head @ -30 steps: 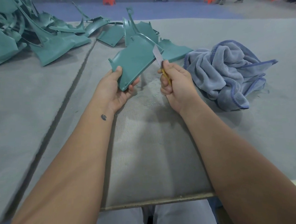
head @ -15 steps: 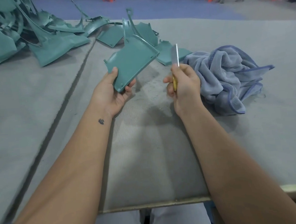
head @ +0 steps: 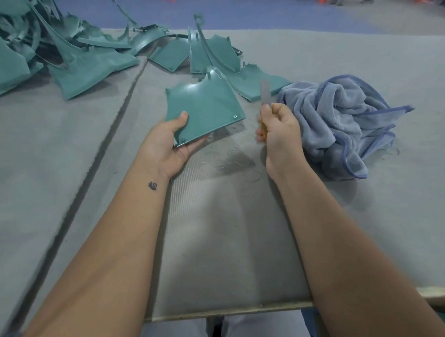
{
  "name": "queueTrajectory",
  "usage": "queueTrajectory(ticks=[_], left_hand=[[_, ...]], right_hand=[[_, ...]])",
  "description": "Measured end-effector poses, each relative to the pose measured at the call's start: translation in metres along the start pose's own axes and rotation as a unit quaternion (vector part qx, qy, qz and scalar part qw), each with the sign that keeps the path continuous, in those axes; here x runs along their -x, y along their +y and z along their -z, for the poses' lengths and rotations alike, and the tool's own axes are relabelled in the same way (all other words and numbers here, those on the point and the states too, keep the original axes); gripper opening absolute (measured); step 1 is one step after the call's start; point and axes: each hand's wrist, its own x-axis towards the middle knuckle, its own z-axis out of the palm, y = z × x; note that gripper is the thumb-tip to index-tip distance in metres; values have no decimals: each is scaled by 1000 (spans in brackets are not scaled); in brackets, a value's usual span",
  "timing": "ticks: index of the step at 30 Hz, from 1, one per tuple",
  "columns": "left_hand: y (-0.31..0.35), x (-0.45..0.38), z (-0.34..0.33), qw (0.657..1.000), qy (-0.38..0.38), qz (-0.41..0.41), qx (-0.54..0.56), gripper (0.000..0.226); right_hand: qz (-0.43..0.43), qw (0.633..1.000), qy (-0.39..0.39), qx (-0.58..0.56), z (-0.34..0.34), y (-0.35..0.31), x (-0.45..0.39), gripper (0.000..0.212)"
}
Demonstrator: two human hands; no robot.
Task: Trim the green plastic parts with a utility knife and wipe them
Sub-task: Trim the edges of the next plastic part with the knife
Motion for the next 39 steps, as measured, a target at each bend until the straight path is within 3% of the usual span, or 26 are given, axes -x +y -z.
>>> queueTrajectory(ticks=[6, 12, 29, 33, 37, 39], left_hand=[[2, 0, 1, 998, 10, 8, 62, 16], [4, -2, 2, 996, 6, 0, 93, 29], [1, -4, 6, 995, 12, -16, 93, 24], [-1, -3, 1, 996, 1, -25, 82, 20], [-1, -4, 3, 993, -3, -20, 118, 26], [0, -4, 3, 993, -5, -20, 118, 27]], right_hand=[[29, 996, -76, 47, 0, 6, 3, 19], [58, 983, -88, 151, -3, 13, 2, 28], [49, 974, -129, 178, -2, 15, 2, 32], [82, 926, -211, 303, -9, 18, 6, 33], [50, 979, -146, 131, -3, 12, 5, 29], [39, 989, -119, 84, 0, 10, 3, 27]])
